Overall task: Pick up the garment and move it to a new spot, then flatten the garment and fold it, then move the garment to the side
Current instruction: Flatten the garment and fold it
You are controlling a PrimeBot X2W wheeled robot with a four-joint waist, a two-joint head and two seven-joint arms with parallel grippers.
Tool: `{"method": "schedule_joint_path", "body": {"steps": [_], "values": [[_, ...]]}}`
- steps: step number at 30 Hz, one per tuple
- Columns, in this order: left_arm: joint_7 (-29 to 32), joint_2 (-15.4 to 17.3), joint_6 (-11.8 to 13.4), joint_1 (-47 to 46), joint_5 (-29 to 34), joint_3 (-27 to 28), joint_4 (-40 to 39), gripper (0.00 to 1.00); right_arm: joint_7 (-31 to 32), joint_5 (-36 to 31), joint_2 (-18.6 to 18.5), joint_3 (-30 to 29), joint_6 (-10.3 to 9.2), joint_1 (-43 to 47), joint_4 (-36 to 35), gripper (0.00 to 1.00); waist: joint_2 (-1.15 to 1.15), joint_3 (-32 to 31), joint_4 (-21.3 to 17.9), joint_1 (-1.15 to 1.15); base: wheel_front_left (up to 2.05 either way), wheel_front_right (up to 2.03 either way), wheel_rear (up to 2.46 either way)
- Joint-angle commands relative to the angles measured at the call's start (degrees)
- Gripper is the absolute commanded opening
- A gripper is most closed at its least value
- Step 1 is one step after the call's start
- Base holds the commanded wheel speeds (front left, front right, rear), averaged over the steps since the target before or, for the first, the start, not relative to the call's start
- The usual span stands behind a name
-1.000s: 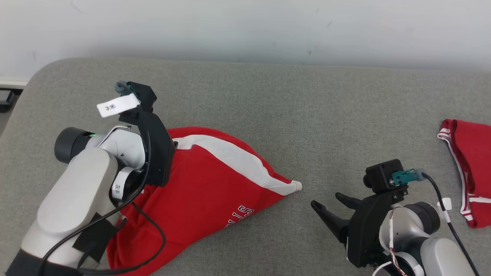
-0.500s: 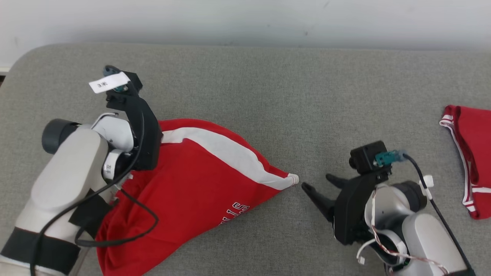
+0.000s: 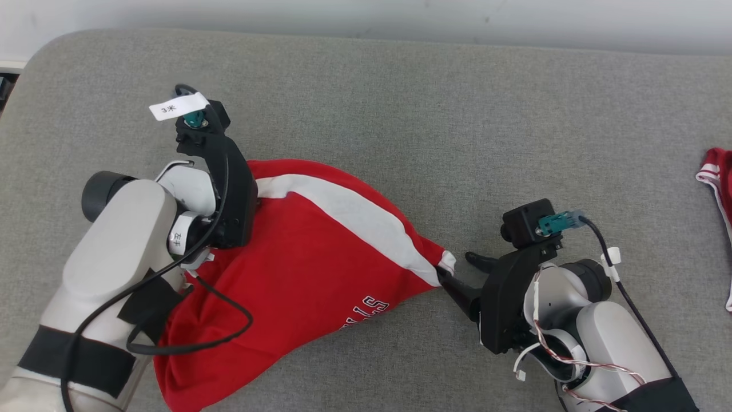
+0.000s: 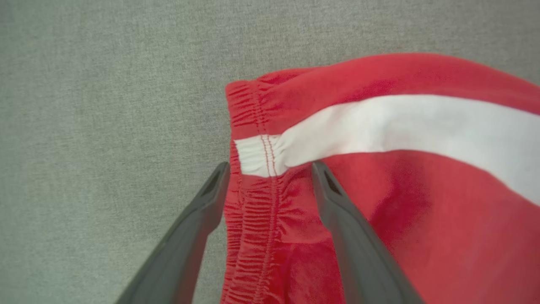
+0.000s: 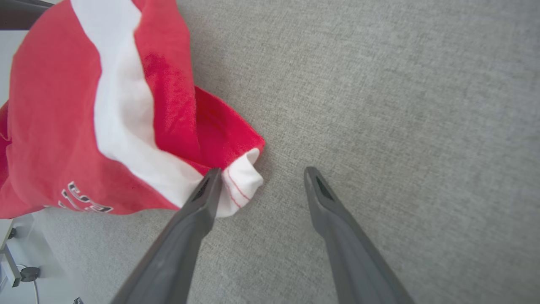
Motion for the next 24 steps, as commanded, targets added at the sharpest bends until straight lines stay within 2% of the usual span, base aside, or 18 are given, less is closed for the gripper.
{"method": "schedule_joint_path", "body": {"steps": [1, 5, 12, 13, 14, 15, 16, 17, 18, 20, 24], "values": [[0.1, 0.4, -0.2, -0.2, -0.5, -0.1, 0.1, 1.0, -0.3, 0.1, -0.1, 0.4, -0.03, -0.1, 0.3, 1.0, -0.01, 0.3, 0.4, -0.01, 0.0, 0.0, 0.0], [-1.6, 0.9, -0.2, 0.1, -0.7, 0.1, 0.4, 1.0, -0.9, -0.3, -0.1, 2.1, -0.03, -0.5, 1.4, 1.0, -0.01, 0.6, 0.2, -0.01, 0.0, 0.0, 0.0], [-4.0, -0.9, -1.0, -0.6, -1.5, 0.1, 1.7, 1.0, -1.9, -0.6, -0.1, 3.9, -0.04, -1.7, 2.9, 1.0, -0.01, 1.7, 0.3, -0.01, 0.0, 0.0, 0.0], [-3.8, -1.1, -1.3, -0.6, -1.8, 0.0, 2.0, 0.95, -1.5, -0.4, -0.1, 4.3, -0.04, -1.4, 3.1, 1.0, -0.01, 1.8, 0.3, -0.01, 0.0, 0.0, 0.0], [-3.8, -1.1, -1.4, -0.7, -1.9, 0.0, 2.3, 0.85, -1.4, -0.3, -0.1, 4.5, -0.03, -1.2, 3.2, 1.0, -0.01, 1.8, 0.2, -0.01, 0.0, 0.0, 0.0], [-3.9, -1.0, -1.4, -0.8, -2.0, 0.0, 2.5, 0.62, -1.4, -0.5, -0.1, 4.5, -0.03, -1.1, 3.3, 0.87, -0.01, 1.8, 0.2, -0.01, 0.0, 0.0, 0.0], [-4.2, -1.0, -1.8, -0.8, -2.0, -0.2, 2.5, 0.44, -1.5, -1.0, -0.2, 4.4, -0.03, -1.0, 3.3, 0.62, -0.01, 1.8, 0.1, -0.01, 0.0, 0.0, 0.0], [-4.7, -0.9, -1.8, -1.0, -2.0, -0.2, 2.5, 0.2, -1.6, -1.2, -0.2, 4.2, -0.03, -0.9, 3.3, 0.36, -0.01, 1.8, 0.0, -0.01, 0.0, 0.0, 0.0], [-5.2, -0.7, -2.0, -1.0, -2.0, -0.2, 2.7, 0.03, -1.8, -1.4, -0.2, 4.0, -0.03, -0.9, 3.3, 0.29, -0.01, 1.8, 0.0, -0.01, 0.0, 0.0, 0.0], [-5.5, -0.7, -2.3, -0.9, -2.3, 0.0, 3.2, 0.0, -2.1, -1.9, -0.1, 3.6, -0.03, -1.2, 3.3, 0.0, -0.01, 1.8, -0.2, -0.01, 0.0, 0.0, 0.0], [-7.5, -0.9, -2.0, -1.0, -2.5, 0.4, 3.6, 0.0, -3.7, -2.1, -0.2, 2.2, -0.04, -1.8, 2.8, 0.0, -0.01, 1.8, -0.3, -0.01, 0.0, 0.0, 0.0]]}}
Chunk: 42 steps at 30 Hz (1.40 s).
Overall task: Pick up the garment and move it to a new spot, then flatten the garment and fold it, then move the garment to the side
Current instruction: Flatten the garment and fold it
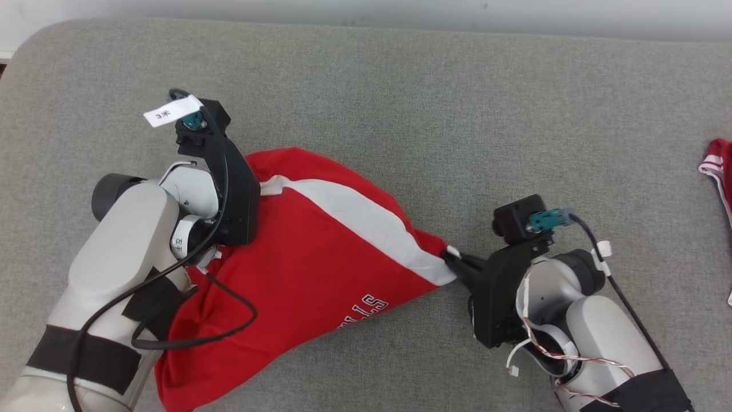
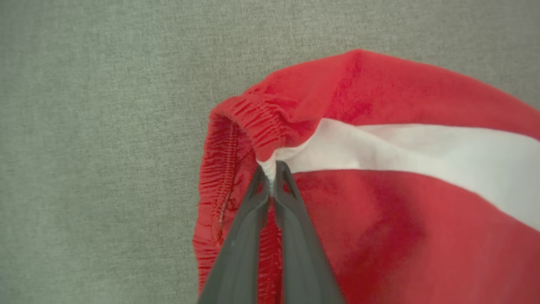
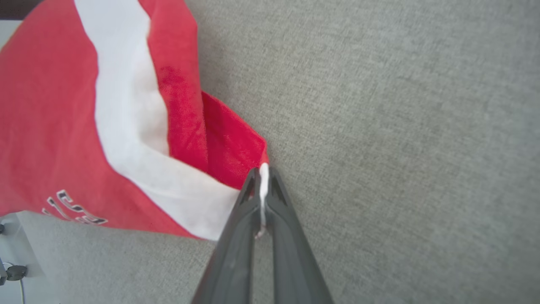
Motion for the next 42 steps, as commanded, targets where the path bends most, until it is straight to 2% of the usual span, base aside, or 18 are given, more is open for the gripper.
{"method": "schedule_joint_path", "body": {"steps": [1, 6, 12, 22, 28, 37, 42], "values": [[-1.4, 0.1, 0.3, -0.9, -0.1, 0.3, 0.0, 0.0, -1.1, -0.4, -0.2, -0.9, -0.06, -0.3, 0.1, 0.0, 0.0, 0.0, 0.0, 0.0, 0.0, 0.0, 0.0], [-7.8, -0.4, 1.8, -2.7, 0.2, 1.9, -0.7, 0.0, -7.7, 0.8, -0.2, -4.1, -0.06, -3.0, -0.3, 0.0, 0.0, -0.4, 0.2, 0.0, 0.0, 0.0, 0.0], [-16.1, -1.3, 2.1, -5.0, 0.2, 3.6, -1.7, 0.0, -14.3, 2.0, -0.2, -7.3, -0.06, -6.4, 1.0, 0.0, 0.0, -1.7, -0.2, 0.0, 0.0, 0.0, 0.0], [-28.3, -3.2, 2.4, -9.1, -1.1, 6.9, -5.0, 0.0, -17.3, 1.5, -0.2, -12.9, -0.06, -12.1, -0.2, 0.0, 0.0, -3.6, -2.1, 0.0, 0.0, 0.0, 0.0], [-33.0, -5.0, 1.2, -10.6, -4.1, 9.0, -8.6, 0.0, -14.8, 0.8, -0.2, -17.9, -0.06, -14.8, -4.5, 0.0, 0.0, -4.7, -3.4, 0.0, 0.0, 0.0, 0.0], [-32.9, -6.5, 1.7, -9.8, -8.5, 9.7, -15.3, 0.0, -7.1, 2.1, -0.2, -23.4, -0.06, -15.5, -13.7, 0.0, 0.0, -6.0, -5.0, 0.0, 0.0, 0.0, 0.0], [-30.1, -6.8, 3.4, -8.3, -11.5, 9.8, -17.8, 0.0, -1.9, 5.2, -0.1, -24.2, -0.06, -15.9, -13.1, 0.0, 0.0, -5.2, -6.3, 0.0, 0.0, 0.0, 0.0]]}}
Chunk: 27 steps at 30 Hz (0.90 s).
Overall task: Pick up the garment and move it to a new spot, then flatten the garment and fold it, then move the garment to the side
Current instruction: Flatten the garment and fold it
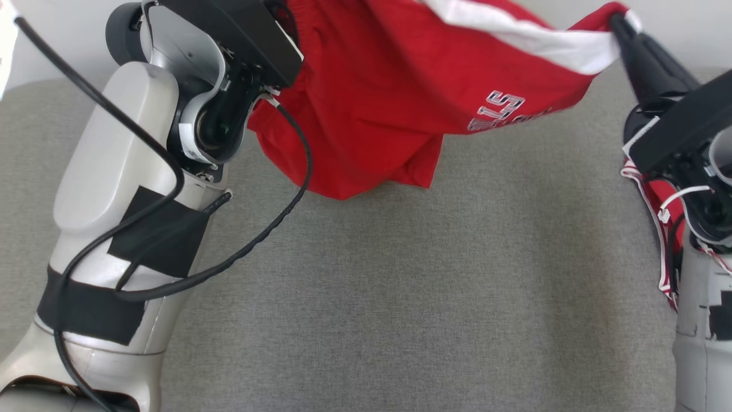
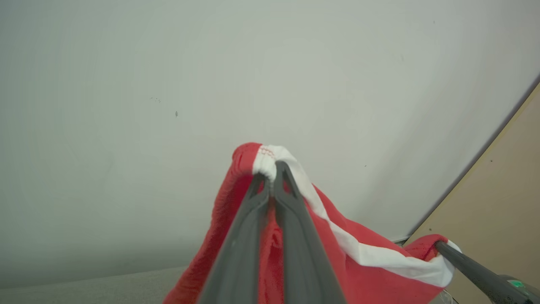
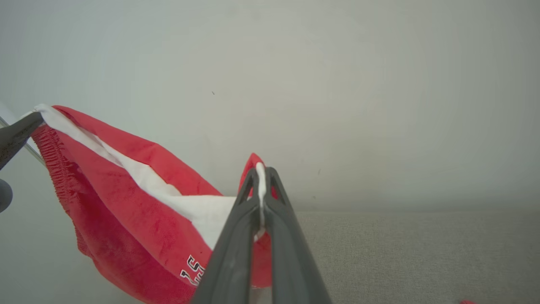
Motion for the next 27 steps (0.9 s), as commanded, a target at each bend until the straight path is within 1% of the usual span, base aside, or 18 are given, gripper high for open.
{"method": "schedule_joint_path", "body": {"steps": [1, 2, 4, 6, 7, 9, 11, 14, 15, 17, 19, 20, 21, 24, 25, 26, 27], "values": [[0.4, 0.1, 0.4, 0.7, -0.9, 0.4, -0.1, 0.0, 0.6, 0.7, -0.1, 0.1, -0.05, -1.2, 0.8, 0.0, 0.0, 1.2, -0.8, 0.01, 0.0, 0.0, 0.0], [0.7, 0.1, 0.9, 0.8, -1.8, 1.1, -0.2, 0.0, 1.6, 0.9, 0.0, 0.5, -0.05, -2.1, 1.9, 0.0, 0.0, 1.9, -1.3, 0.01, 0.0, 0.0, 0.0], [1.4, 0.1, 1.8, 0.2, -2.4, 1.9, 0.3, 0.0, 2.2, 3.3, -0.1, 0.7, -0.04, -4.9, 5.2, 0.0, 0.0, 3.6, -2.1, 0.01, 0.0, 0.0, 0.0], [1.2, 0.2, 2.7, -1.4, -3.3, 3.3, 1.0, 0.0, 1.0, 5.2, -0.1, 1.1, -0.04, -8.8, 9.4, 0.0, 0.0, 5.5, -3.1, 0.01, 0.0, 0.0, 0.0], [0.7, 0.1, 2.7, -2.3, -3.6, 3.8, 1.3, 0.0, -0.3, 6.4, -0.1, 0.2, -0.05, -11.1, 12.3, 0.0, 0.0, 6.4, -3.5, 0.01, 0.0, 0.0, 0.0], [0.0, 0.0, 3.2, -4.1, -5.5, 5.3, 2.2, 0.0, -4.1, 5.9, -0.1, -0.3, -0.03, -17.2, 17.5, 0.0, 0.0, 8.4, -4.1, 0.01, 0.0, 0.0, 0.0], [-1.9, -0.1, 2.9, -6.3, -5.1, 5.5, 3.3, 0.0, -9.1, 6.5, -0.1, -1.7, -0.03, -23.3, 23.6, 0.0, 0.0, 9.9, -4.5, 0.01, 0.0, 0.0, 0.0], [-6.1, -0.2, 1.3, -8.9, -6.8, 6.5, 4.1, 0.0, -17.8, 9.8, -0.1, -4.1, -0.03, -33.8, 33.2, 0.0, 0.0, 12.1, -5.0, 0.01, 0.0, 0.0, 0.0], [-7.7, -0.3, 0.3, -9.7, -6.9, 6.3, 4.3, 0.0, -20.8, 9.8, 0.0, -3.9, -0.03, -36.9, 36.0, 0.0, 0.0, 12.5, -5.0, 0.01, 0.0, 0.0, 0.0], [-11.2, -0.1, -0.7, -11.2, -7.4, 6.9, 5.0, 0.0, -25.7, 11.2, 0.0, -2.7, -0.03, -41.7, 40.7, 0.0, 0.0, 13.0, -5.1, 0.01, 0.0, 0.0, 0.0], [-15.1, -0.2, -1.9, -12.7, -7.3, 7.5, 5.3, 0.0, -29.8, 11.5, -0.1, -0.3, -0.03, -45.5, 43.4, 0.0, 0.0, 13.2, -5.3, 0.01, 0.0, 0.0, 0.0], [-17.1, -0.2, -3.0, -13.4, -7.1, 7.6, 5.1, 0.0, -31.4, 11.7, -0.2, 0.6, -0.04, -46.9, 44.0, 0.0, 0.0, 13.3, -5.2, 0.01, 0.0, 0.0, 0.0], [-17.1, -0.2, -3.0, -13.4, -7.1, 7.6, 5.1, 0.0, -31.4, 11.7, -0.2, 0.6, -0.04, -46.9, 44.0, 0.0, 0.0, 13.3, -5.2, 0.01, 0.0, 0.0, 0.0], [-21.5, 0.2, -5.4, -14.7, -5.6, 7.1, 5.0, 0.0, -34.1, 12.0, -0.1, 3.1, -0.03, -48.4, 44.2, 0.0, 0.0, 13.9, -4.8, 0.01, 0.0, 0.0, 0.0], [-21.8, 0.1, -6.1, -14.4, -5.6, 6.5, 5.2, 0.0, -33.8, 11.7, 0.0, 4.1, -0.04, -47.8, 43.8, 0.0, 0.0, 14.1, -4.6, 0.01, 0.0, 0.0, 0.0], [-22.2, 0.1, -7.1, -12.7, -6.3, 5.4, 5.7, 0.0, -31.8, 11.4, 0.0, 5.0, -0.04, -44.9, 42.1, 0.0, 0.0, 14.5, -3.8, 0.01, 0.0, 0.0, 0.0], [-21.7, 0.0, -7.2, -11.2, -7.9, 5.4, 6.4, 0.0, -29.9, 10.3, -0.1, 6.4, -0.03, -43.0, 40.4, 0.0, 0.0, 14.7, -3.4, 0.01, 0.0, 0.0, 0.0]]}}
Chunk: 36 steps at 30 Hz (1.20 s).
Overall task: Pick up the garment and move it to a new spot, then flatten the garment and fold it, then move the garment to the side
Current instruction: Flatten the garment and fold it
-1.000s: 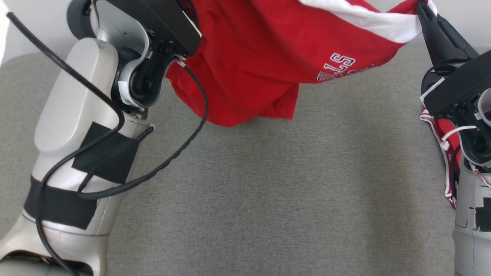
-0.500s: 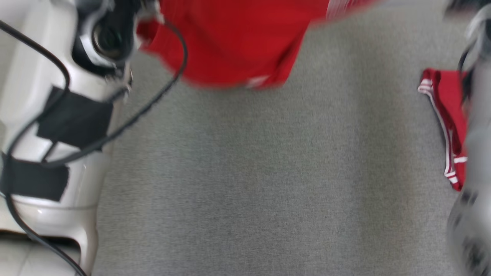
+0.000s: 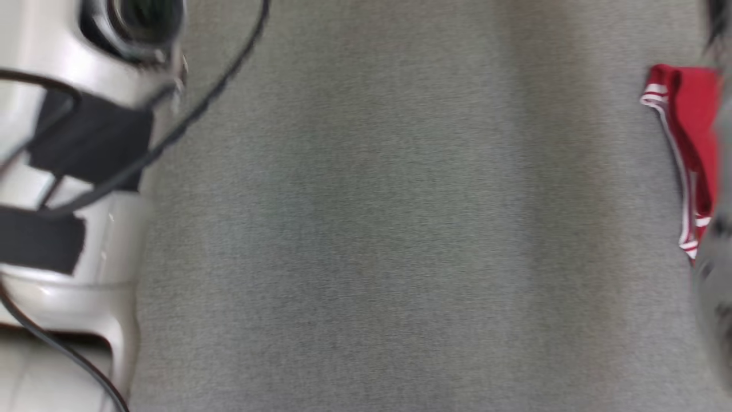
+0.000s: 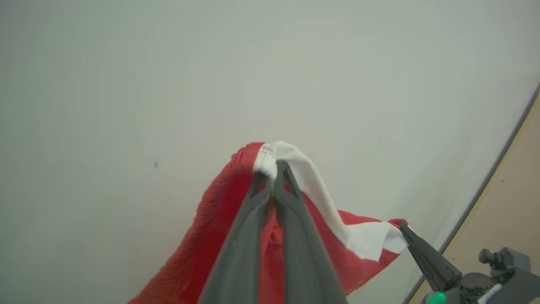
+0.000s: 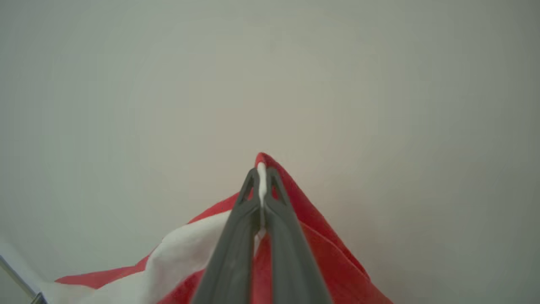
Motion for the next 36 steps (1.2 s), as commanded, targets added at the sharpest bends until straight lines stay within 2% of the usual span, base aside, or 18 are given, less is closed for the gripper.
{"method": "schedule_joint_path", "body": {"steps": [1, 5, 8, 12, 14, 16, 21, 26, 33, 36], "values": [[0.0, 0.3, -0.2, 2.6, -1.9, -0.3, 0.6, 0.0, 2.8, -0.3, -0.6, 0.3, -0.02, 4.0, -2.0, 0.0, -0.01, 0.6, 1.9, -0.01, 0.0, 0.0, 0.0], [3.3, 0.0, -1.0, 6.9, -2.8, -6.2, 0.3, 0.0, 16.2, -1.3, -2.4, 1.3, -0.01, 17.2, -14.3, 0.0, -0.01, 1.1, 4.3, -0.01, 0.0, 0.0, 0.0], [6.7, 0.5, -1.1, 11.6, -3.4, -9.8, -0.4, 0.0, 27.7, -2.5, -2.0, -0.9, -0.01, 29.5, -26.4, 0.0, -0.01, 0.2, 5.4, -0.01, 0.0, 0.0, 0.0], [9.7, 3.6, -0.5, 17.9, -2.8, -12.4, -2.9, 0.0, 42.0, -3.5, -0.6, -6.4, -0.01, 45.4, -43.8, 0.0, -0.01, -1.8, 6.4, -0.01, 0.0, 0.0, 0.0], [11.0, 4.3, 0.1, 22.6, -4.3, -12.7, -4.9, 0.0, 47.2, -4.0, 0.0, -8.8, -0.02, 52.3, -51.4, 0.0, -0.01, -2.9, 6.9, -0.01, 0.0, 0.0, 0.0], [12.8, 6.6, 1.3, 27.1, -4.5, -13.4, -7.4, 0.0, 51.2, -2.2, 0.1, -10.3, -0.01, 58.0, -56.8, 0.0, -0.01, -4.4, 7.0, -0.01, 0.0, 0.0, 0.0], [17.2, 10.8, 4.5, 38.2, -7.4, -13.8, -16.8, 0.0, 56.9, 1.6, 0.1, -11.7, -0.01, 68.8, -63.5, 0.0, -0.01, -8.2, 7.0, -0.01, 0.0, 0.0, 0.0], [21.0, 16.2, 8.6, 48.6, -9.4, -13.8, -25.9, 0.0, 62.5, 2.1, 0.1, -11.0, -0.01, 77.0, -67.5, 0.0, -0.01, -10.5, 7.1, -0.01, 0.0, 0.0, 0.0], [22.6, 21.7, 15.1, 60.6, -12.3, -11.6, -35.7, 0.0, 66.8, 0.3, 0.1, -11.8, -0.01, 85.6, -70.3, 0.0, -0.01, -12.1, 7.5, -0.01, 0.0, 0.0, 0.0], [23.5, 23.5, 17.1, 64.6, -13.0, -11.1, -39.1, 0.0, 66.0, 2.6, 0.1, -12.6, -0.01, 87.9, -70.5, 0.0, -0.01, -12.6, 7.8, -0.01, 0.0, 0.0, 0.0]]}}
